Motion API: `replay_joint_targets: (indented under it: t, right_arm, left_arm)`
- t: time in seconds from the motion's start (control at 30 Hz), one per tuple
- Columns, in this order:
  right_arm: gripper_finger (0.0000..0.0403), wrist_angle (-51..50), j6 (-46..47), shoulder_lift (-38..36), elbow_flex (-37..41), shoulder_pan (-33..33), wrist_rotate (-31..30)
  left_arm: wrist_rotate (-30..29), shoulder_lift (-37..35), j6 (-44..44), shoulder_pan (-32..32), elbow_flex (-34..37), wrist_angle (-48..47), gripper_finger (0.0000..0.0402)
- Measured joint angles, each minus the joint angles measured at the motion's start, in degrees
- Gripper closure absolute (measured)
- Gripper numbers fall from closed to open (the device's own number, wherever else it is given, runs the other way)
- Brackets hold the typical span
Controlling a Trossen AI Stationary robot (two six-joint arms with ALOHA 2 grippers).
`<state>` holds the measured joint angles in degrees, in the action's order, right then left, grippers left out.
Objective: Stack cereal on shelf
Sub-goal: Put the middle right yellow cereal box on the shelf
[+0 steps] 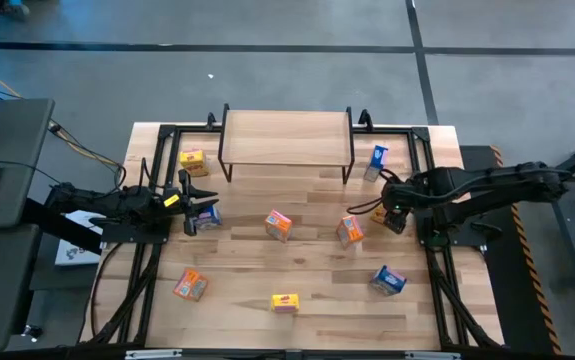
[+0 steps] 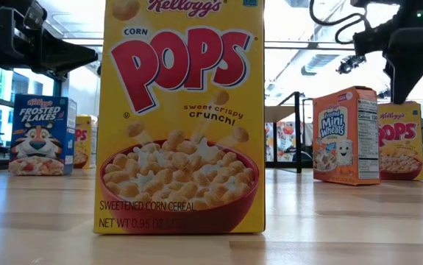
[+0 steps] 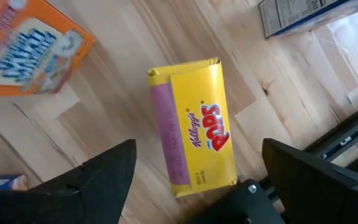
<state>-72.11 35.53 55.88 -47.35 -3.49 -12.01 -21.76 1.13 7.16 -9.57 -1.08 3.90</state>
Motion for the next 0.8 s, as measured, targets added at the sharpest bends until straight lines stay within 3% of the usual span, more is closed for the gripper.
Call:
replay_joint_targets:
  t: [0.43, 0.8]
  right_arm:
    - [0.0091, 5.0, 3.1, 0.0, 5.4, 0.1, 2.6]
    - [0.0173, 5.1, 6.1, 0.0, 5.4, 0.1, 1.5]
  left_arm:
    - [0.0, 0.0, 0.0, 0.0, 0.0, 0.0, 0.0330]
    - [0.0, 0.0, 0.0, 0.0, 0.0, 0.0, 0.0330]
